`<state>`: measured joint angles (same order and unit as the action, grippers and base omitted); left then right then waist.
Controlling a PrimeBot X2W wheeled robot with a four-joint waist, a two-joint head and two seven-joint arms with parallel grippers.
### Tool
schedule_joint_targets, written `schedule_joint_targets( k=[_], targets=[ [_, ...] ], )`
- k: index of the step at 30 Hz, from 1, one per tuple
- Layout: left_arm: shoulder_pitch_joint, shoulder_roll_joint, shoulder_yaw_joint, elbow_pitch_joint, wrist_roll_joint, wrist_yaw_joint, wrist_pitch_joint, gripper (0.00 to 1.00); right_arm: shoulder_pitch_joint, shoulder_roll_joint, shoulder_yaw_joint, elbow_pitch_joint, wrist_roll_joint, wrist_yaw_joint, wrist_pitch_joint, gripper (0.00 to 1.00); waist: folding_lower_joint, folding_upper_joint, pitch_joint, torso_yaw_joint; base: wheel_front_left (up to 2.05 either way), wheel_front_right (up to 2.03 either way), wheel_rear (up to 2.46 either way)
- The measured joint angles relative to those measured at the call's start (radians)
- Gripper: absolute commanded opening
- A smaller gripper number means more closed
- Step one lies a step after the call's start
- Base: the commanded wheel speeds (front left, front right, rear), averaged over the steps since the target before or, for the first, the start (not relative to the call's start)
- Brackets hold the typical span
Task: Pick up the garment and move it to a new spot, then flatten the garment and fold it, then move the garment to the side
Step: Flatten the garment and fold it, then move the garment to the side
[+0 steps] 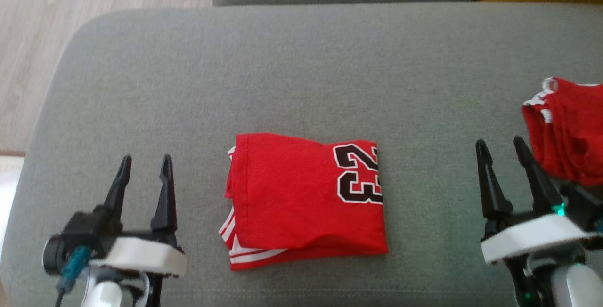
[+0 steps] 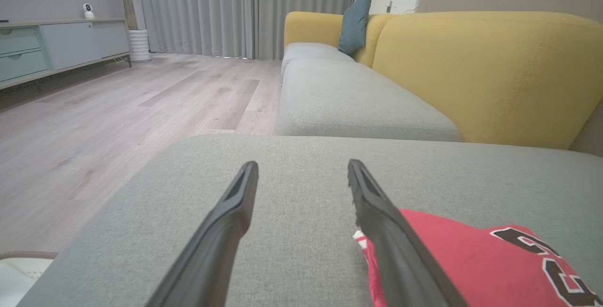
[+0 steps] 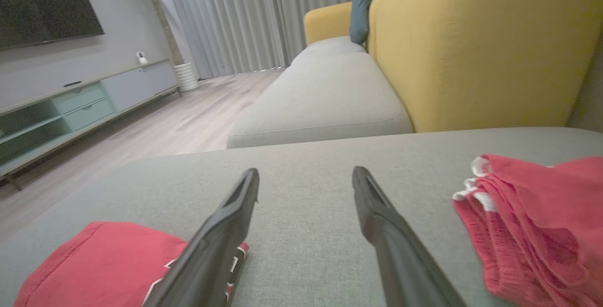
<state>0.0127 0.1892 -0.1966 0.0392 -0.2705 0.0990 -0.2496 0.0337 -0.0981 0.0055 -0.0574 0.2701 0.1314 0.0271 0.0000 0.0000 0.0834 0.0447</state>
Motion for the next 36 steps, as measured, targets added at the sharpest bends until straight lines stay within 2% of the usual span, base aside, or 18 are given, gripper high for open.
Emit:
schedule_joint_targets(
  k=[7,16,36],
  targets=[
    [0.059,0.016,-0.005,-0.001,0.005,0.008,0.010,1.00,0.082,0.008,-0.015,-0.046,-0.010,0.000,0.037,1.00,0.0000,0.0000,-0.051,-0.020,0.00,0.00,0.00],
    [0.088,0.023,-0.018,-0.004,0.004,0.008,0.021,1.00,0.112,0.012,-0.024,-0.071,-0.015,0.000,0.063,1.00,0.0000,0.0000,-0.086,-0.026,0.00,0.00,0.00],
    [0.101,0.031,-0.022,-0.008,0.004,0.028,0.030,1.00,0.124,0.021,-0.030,-0.077,-0.015,0.000,0.066,1.00,0.0000,0.0000,-0.087,-0.031,0.00,0.00,0.00]
  ],
)
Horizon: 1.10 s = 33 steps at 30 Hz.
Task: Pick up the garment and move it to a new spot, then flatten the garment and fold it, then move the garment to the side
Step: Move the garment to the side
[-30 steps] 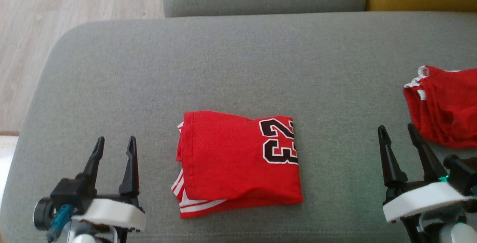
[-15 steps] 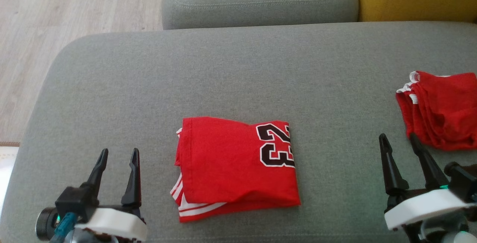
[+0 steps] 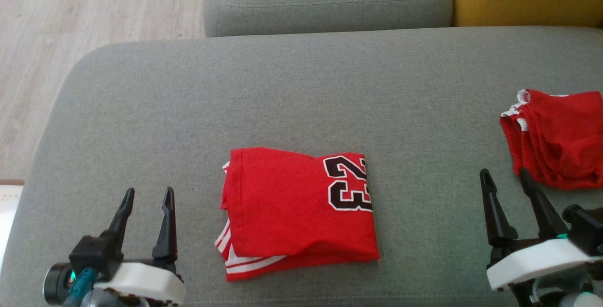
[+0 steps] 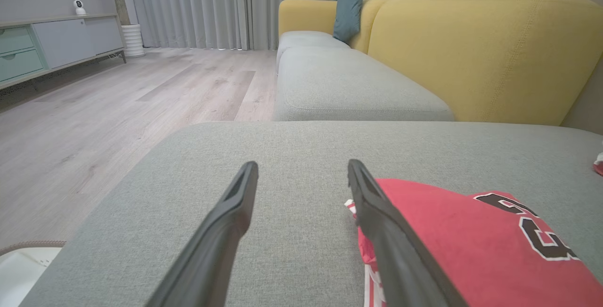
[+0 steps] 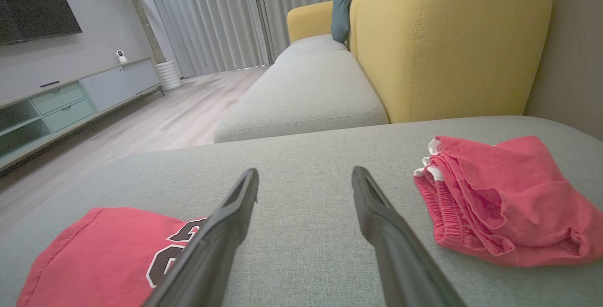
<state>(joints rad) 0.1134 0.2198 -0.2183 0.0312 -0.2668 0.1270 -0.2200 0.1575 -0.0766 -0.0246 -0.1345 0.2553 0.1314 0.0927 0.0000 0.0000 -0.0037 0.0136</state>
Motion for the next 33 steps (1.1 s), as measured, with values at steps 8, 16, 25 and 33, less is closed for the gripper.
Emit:
schedule_joint_targets(
  k=[8,16,25,33],
  targets=[
    [0.000,0.003,-0.006,-0.002,0.000,0.010,0.001,1.00,0.000,0.000,-0.012,0.014,0.000,0.000,0.000,1.00,0.0000,0.0000,0.000,0.009,0.00,0.00,0.00],
    [-0.033,0.022,-0.029,-0.010,0.016,0.009,0.006,1.00,-0.002,0.000,-0.006,0.062,0.000,0.000,0.027,1.00,0.0000,0.0000,0.021,0.054,0.00,0.00,0.00],
    [-0.130,0.020,-0.046,-0.003,0.028,-0.013,-0.020,1.00,-0.121,0.007,0.115,0.323,0.045,0.000,0.029,1.00,0.0000,0.0000,0.074,0.168,0.00,0.00,0.00],
    [-0.180,0.003,-0.061,0.013,0.046,-0.031,-0.028,1.00,-0.202,0.017,0.144,0.559,0.055,0.000,0.031,1.00,0.0000,0.0000,0.107,0.259,0.00,0.00,0.00]
  ],
)
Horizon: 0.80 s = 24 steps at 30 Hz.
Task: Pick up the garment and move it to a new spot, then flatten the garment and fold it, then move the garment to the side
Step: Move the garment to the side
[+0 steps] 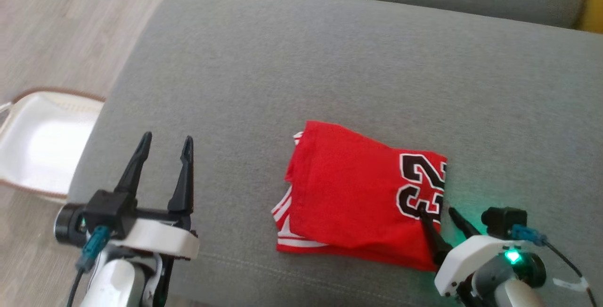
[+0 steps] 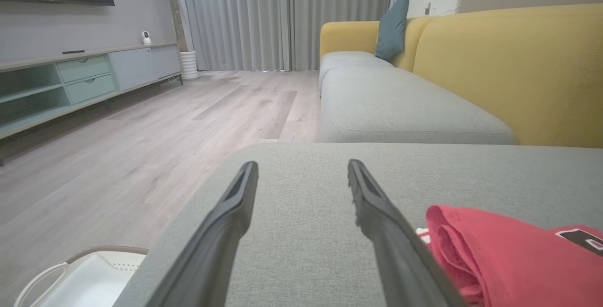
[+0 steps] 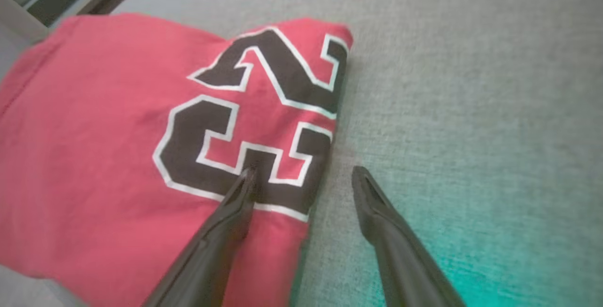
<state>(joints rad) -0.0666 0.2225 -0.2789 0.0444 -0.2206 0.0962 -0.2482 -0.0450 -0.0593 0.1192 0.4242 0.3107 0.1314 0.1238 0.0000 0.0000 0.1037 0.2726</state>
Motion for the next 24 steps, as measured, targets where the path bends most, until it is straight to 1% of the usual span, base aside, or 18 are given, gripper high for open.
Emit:
schedule_joint_targets(
  k=[2,3,5,11,15,19,22,24],
  targets=[
    [-0.005,-0.002,0.001,0.000,0.007,0.000,-0.001,1.00,-0.015,0.001,0.003,0.021,0.006,0.000,0.001,1.00,0.0000,0.0000,0.006,0.013,0.00,0.00,0.00],
    [-0.005,-0.002,0.001,0.001,0.007,-0.001,-0.001,1.00,-0.026,0.001,0.005,0.030,0.011,0.000,0.002,0.94,0.0000,0.0000,0.008,0.016,0.00,0.00,0.00],
    [-0.005,-0.003,0.002,0.001,0.011,-0.001,-0.001,1.00,-0.046,0.001,0.006,0.045,0.019,0.000,0.008,0.00,0.0000,0.0000,0.010,0.019,0.00,0.00,0.00],
    [-0.004,-0.006,0.008,-0.005,0.022,-0.010,-0.001,1.00,-0.054,0.003,0.028,0.049,0.024,0.000,-0.004,0.00,0.0000,0.0000,0.009,0.007,0.00,0.00,0.00],
    [0.000,-0.007,0.019,-0.012,0.026,-0.018,-0.001,1.00,-0.049,0.001,0.058,0.009,0.013,0.000,-0.010,0.00,0.0000,0.0000,0.007,-0.024,0.00,0.00,0.00],
    [0.002,-0.007,0.033,-0.028,0.036,-0.018,-0.002,1.00,-0.049,-0.024,0.083,-0.055,-0.011,0.000,-0.009,0.00,0.0000,0.0000,0.012,-0.079,0.00,0.00,0.00],
    [0.002,-0.007,0.036,-0.044,0.036,-0.019,-0.002,1.00,-0.052,-0.060,0.088,-0.095,-0.014,0.000,0.002,0.00,0.0000,0.0000,0.017,-0.137,0.00,0.00,0.00],
    [0.002,-0.007,0.037,-0.052,0.037,-0.027,-0.002,1.00,-0.061,-0.085,0.090,-0.119,-0.014,0.000,0.019,0.00,0.0000,0.0000,0.022,-0.182,0.00,0.00,0.00]
  ],
)
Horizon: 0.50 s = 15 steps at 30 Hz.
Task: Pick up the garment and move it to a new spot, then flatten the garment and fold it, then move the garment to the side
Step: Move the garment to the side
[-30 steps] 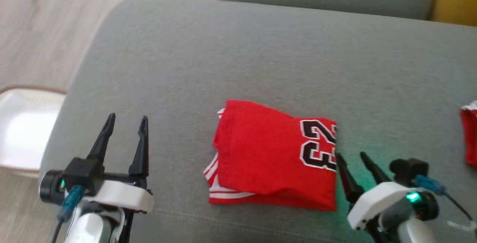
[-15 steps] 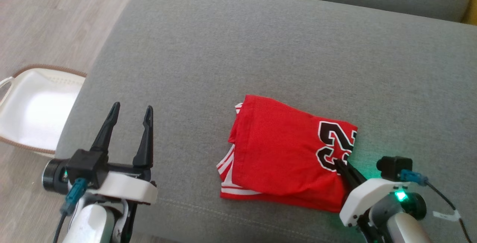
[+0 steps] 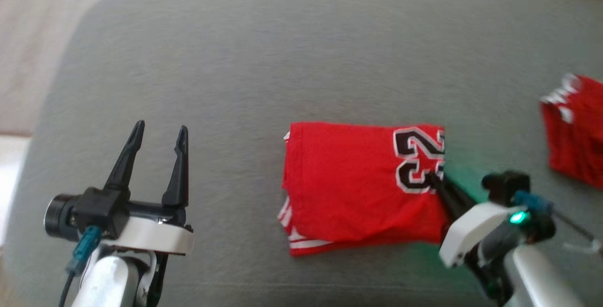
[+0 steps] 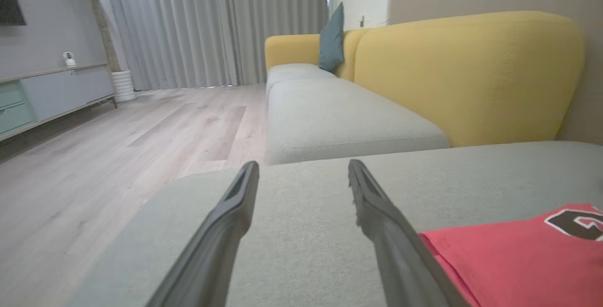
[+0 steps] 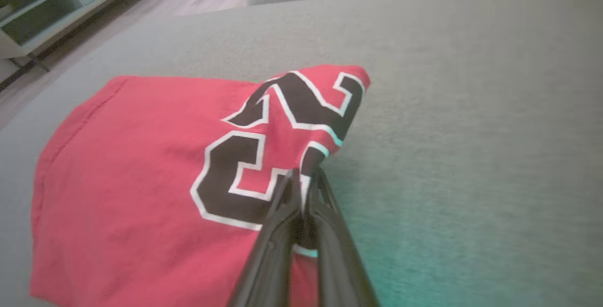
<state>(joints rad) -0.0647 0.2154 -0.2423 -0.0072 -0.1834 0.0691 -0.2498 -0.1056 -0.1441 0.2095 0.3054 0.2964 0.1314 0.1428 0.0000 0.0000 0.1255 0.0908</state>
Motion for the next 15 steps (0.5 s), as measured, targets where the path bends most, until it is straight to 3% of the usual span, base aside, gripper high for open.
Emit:
schedule_joint_targets(
  k=[8,15],
  targets=[
    [-0.054,-0.002,-0.004,-0.024,0.007,-0.034,-0.006,1.00,-0.148,-0.107,-0.034,-0.067,0.000,0.000,0.037,0.00,0.0000,0.0000,0.053,-0.169,0.00,0.00,0.00],
    [-0.130,-0.001,-0.013,-0.037,0.026,-0.064,-0.007,1.00,-0.263,-0.181,-0.093,-0.079,-0.001,0.000,0.036,0.00,0.0002,0.0000,0.148,-0.250,0.00,0.00,0.00]
  ],
)
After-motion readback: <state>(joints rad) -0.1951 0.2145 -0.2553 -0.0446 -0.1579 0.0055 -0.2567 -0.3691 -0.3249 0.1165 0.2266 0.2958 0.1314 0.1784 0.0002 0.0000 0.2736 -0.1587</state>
